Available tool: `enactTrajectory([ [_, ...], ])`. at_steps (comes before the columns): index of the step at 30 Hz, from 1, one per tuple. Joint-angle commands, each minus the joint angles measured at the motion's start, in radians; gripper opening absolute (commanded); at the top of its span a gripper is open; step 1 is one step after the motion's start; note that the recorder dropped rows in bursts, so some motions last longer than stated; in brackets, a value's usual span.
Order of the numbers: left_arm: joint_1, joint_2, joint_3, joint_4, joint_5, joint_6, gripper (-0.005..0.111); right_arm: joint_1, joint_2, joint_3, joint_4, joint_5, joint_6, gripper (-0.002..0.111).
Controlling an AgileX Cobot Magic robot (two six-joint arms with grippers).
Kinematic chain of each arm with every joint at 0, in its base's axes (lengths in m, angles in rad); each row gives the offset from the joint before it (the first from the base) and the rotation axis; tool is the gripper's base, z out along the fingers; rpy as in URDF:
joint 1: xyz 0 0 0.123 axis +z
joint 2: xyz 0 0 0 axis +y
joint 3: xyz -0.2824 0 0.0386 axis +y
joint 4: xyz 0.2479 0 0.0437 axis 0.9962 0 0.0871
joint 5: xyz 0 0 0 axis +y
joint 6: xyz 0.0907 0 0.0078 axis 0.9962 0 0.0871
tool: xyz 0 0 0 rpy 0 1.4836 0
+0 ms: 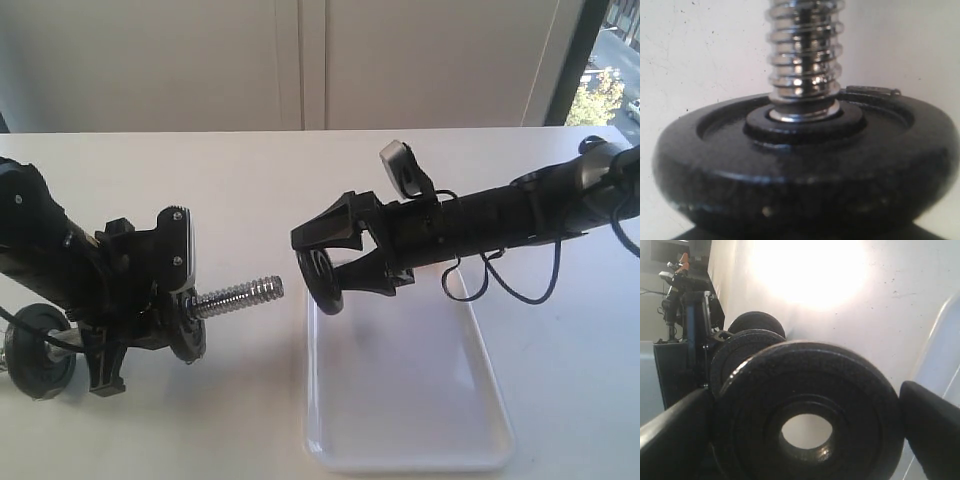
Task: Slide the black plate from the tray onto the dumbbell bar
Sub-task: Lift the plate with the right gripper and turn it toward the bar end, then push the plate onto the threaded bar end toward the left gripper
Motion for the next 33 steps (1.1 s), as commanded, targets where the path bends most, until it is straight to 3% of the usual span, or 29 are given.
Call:
enactTrajectory([
  [1,-0.004,-0.039,-0.015,-0.067,-0.026,-0.012,0.000,0.027,-0.012,0.002,0.080,0.058,-0.021,0.000],
  [15,-0.004,-0.039,-0.015,-0.067,-0.026,-0.012,0.000,0.081,-0.012,0.002,0.124,0.058,-0.025,0.000],
  [33,-0.004,-0.019,-0.015,-0.118,-0.054,-0.012,0.000,0.081,-0.063,0.002,0.104,0.058,-0.025,0.000],
])
